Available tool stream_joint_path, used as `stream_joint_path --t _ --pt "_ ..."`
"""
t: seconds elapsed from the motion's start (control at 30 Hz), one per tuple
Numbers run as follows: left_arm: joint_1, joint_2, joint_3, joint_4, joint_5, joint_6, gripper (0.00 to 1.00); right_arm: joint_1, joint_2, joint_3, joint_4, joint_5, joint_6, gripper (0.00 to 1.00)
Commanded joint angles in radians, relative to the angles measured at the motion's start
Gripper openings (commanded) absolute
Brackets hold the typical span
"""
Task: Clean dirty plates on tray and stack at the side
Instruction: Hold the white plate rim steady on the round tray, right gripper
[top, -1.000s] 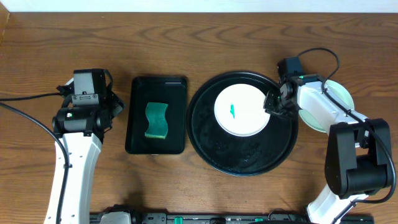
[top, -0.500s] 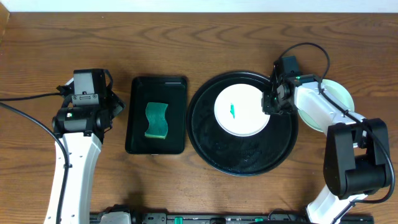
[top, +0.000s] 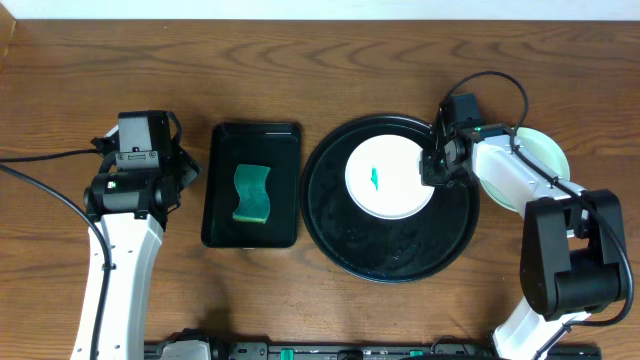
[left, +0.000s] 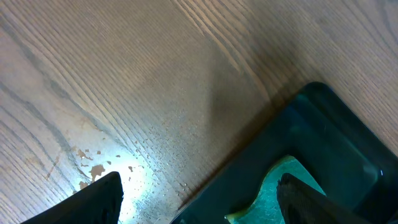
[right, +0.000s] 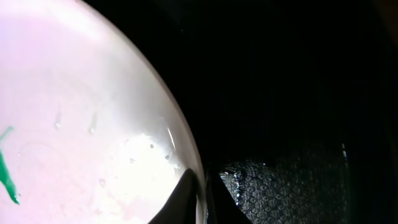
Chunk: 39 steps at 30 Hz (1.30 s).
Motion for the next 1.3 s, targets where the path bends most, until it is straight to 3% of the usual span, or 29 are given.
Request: stream_joint_path --t 0.0,0.17,0.47,0.6,0.77,1.27 --pt "0.008 -0.004 -0.002 -0.003 -0.02 -0.002 0.8 0.008 -0.015 -0.007 0.001 0.009 -0.003 0.06" --pt "0.008 -0.004 -0.002 -0.003 -0.02 -0.001 0.8 0.008 -0.015 -0.007 -0.001 0.008 -0.003 0.13" --pt "0.008 -0.004 -0.002 -0.003 -0.02 -0.002 0.8 0.008 -0.015 -0.007 0.001 -0.002 -0.101 0.15" --pt "0.008 -0.004 -0.002 -0.003 -0.02 -0.002 0.8 0.008 -0.015 -0.006 0.007 -0.034 -0.111 0.13" --pt "0.008 -0.004 -0.002 -0.003 -0.02 -0.001 0.8 0.008 -0.015 -0.007 0.004 -0.085 -0.142 0.02" --pt "0.008 -0.004 -0.002 -0.003 -0.02 -0.002 0.8 0.008 -0.032 -0.006 -0.012 -0.085 -0.158 0.01"
